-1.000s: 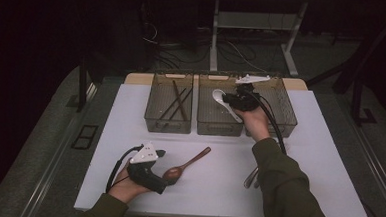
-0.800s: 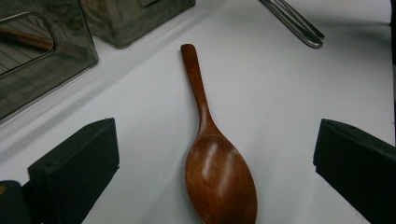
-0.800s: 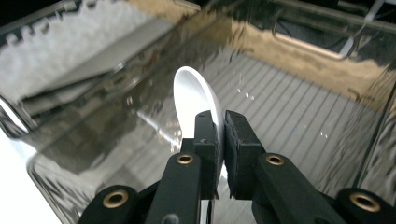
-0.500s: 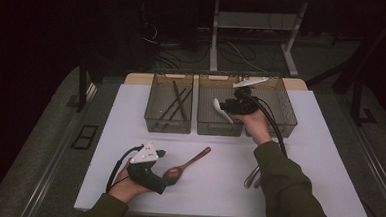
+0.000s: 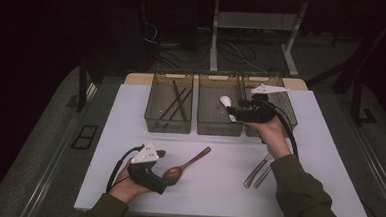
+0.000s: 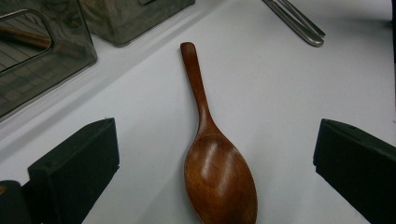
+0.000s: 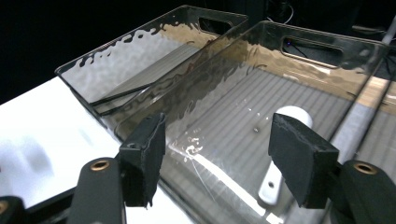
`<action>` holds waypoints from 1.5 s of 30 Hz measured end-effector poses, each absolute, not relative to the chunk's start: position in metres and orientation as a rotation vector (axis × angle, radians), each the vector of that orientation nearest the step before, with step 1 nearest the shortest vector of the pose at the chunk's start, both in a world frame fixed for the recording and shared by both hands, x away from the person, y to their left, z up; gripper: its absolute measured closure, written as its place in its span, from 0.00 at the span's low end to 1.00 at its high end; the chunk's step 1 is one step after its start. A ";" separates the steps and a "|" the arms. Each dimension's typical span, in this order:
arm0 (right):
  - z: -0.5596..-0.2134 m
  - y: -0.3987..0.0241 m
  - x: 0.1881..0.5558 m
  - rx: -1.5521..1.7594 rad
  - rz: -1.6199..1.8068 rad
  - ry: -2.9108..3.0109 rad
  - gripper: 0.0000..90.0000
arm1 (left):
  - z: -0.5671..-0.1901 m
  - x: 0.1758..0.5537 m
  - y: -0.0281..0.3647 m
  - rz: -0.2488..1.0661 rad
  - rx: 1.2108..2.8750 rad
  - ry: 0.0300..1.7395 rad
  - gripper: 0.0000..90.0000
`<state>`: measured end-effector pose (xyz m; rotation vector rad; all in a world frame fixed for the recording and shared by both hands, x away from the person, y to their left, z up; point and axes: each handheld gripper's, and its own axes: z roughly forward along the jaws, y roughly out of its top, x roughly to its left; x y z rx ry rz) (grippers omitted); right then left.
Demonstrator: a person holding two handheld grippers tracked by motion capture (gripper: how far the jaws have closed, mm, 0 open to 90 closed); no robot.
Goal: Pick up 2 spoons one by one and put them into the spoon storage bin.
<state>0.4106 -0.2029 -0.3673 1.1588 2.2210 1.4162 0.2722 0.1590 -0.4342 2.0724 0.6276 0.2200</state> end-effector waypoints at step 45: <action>-0.434 -0.294 0.272 1.069 1.417 2.304 0.19 | -0.430 0.273 0.160 0.243 2.071 0.645 0.00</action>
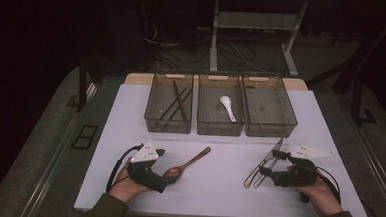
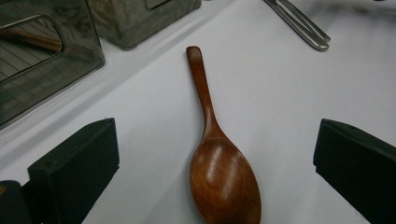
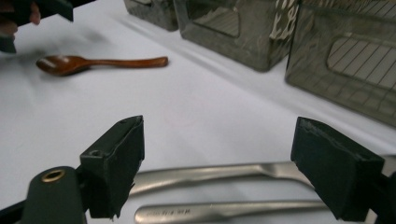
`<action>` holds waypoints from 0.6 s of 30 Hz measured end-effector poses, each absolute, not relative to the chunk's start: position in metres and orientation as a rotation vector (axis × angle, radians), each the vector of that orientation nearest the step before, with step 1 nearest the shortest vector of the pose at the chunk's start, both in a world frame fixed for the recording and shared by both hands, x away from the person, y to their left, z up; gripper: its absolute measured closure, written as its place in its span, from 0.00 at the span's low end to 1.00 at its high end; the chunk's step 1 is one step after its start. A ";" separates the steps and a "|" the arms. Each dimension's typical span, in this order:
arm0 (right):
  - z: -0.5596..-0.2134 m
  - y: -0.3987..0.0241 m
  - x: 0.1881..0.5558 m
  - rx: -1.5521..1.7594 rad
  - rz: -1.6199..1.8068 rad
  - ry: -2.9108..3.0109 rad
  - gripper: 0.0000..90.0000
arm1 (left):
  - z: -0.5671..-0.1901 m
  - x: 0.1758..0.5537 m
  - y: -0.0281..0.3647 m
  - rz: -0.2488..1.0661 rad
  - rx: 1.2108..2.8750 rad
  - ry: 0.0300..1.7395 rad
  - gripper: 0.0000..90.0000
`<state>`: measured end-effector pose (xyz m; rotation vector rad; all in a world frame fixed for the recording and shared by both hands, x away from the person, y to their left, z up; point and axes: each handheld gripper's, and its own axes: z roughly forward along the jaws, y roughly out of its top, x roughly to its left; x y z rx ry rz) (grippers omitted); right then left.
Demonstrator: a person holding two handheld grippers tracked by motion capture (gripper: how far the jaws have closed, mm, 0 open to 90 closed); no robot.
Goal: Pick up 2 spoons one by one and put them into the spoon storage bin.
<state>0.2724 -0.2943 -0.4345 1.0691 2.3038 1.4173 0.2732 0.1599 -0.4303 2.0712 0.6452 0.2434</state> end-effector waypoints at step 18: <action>-0.443 -0.302 0.256 1.044 1.395 2.315 0.19 | -0.437 0.280 0.158 0.178 2.139 0.725 0.27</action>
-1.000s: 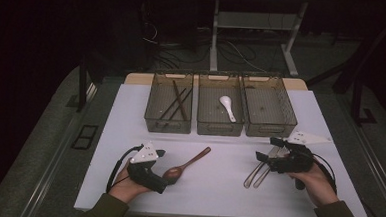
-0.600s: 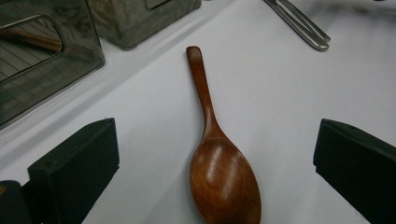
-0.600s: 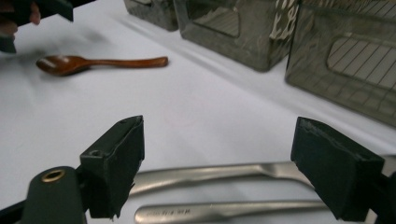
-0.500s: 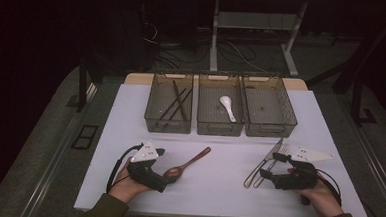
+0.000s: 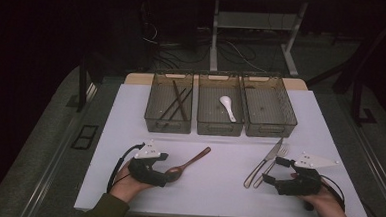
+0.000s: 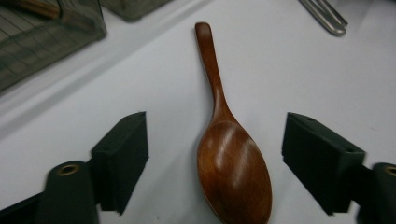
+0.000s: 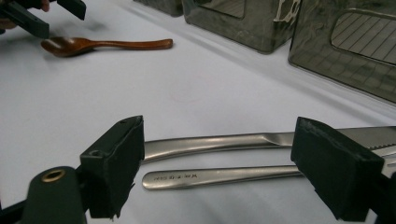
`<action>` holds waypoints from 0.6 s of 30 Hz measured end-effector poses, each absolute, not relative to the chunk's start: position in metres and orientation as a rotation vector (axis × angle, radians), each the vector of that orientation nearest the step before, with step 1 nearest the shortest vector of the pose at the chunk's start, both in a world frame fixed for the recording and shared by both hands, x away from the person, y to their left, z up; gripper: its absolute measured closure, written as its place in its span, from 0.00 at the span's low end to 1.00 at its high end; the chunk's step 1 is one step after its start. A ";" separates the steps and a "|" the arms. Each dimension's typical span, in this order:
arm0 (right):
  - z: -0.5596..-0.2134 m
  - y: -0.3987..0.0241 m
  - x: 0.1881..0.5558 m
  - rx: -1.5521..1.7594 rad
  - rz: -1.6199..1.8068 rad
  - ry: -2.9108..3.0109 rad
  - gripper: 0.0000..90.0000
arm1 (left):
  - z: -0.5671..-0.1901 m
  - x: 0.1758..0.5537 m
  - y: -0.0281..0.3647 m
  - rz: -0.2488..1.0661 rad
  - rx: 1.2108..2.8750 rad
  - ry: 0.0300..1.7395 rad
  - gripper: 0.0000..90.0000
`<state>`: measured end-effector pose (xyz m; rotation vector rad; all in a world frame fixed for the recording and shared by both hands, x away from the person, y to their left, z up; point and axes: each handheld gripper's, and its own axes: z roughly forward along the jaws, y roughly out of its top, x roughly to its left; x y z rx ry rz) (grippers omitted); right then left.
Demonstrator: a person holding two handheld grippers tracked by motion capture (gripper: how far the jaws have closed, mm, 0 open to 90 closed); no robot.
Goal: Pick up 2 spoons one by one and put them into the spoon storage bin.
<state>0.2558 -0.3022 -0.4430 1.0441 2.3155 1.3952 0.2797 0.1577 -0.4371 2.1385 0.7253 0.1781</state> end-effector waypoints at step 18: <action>-0.444 -0.300 0.256 1.034 1.388 2.333 0.19 | -0.446 0.282 0.153 0.101 2.189 0.742 0.49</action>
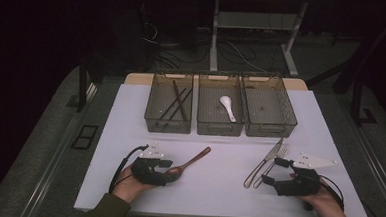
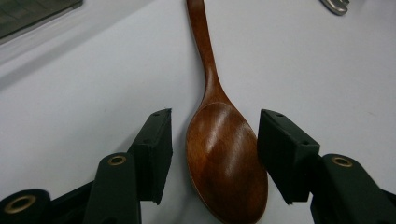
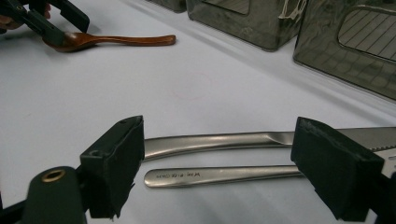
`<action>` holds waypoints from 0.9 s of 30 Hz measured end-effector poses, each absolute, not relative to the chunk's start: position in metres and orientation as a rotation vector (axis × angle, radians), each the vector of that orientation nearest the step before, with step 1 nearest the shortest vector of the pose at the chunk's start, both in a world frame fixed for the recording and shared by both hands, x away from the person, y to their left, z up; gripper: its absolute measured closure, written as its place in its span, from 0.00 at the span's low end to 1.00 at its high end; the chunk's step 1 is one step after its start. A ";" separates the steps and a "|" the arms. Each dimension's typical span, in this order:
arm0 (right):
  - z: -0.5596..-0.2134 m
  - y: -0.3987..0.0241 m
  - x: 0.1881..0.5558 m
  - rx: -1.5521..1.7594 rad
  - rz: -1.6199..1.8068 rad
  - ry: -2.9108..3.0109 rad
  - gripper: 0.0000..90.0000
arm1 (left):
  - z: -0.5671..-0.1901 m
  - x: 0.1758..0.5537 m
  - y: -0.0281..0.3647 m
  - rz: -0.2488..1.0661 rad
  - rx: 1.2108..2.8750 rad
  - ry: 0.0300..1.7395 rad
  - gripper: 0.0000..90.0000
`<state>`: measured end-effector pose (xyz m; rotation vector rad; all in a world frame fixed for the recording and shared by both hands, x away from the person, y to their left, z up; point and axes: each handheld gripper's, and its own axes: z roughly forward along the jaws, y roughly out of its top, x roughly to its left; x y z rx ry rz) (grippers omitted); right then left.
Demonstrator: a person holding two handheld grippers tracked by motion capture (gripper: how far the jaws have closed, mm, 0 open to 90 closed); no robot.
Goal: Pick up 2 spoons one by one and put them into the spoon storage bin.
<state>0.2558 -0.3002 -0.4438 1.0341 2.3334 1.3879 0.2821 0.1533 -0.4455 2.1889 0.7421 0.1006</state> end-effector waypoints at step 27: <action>-0.443 -0.301 0.256 1.033 1.392 2.328 0.19 | -0.444 0.273 0.138 0.122 2.294 0.667 0.72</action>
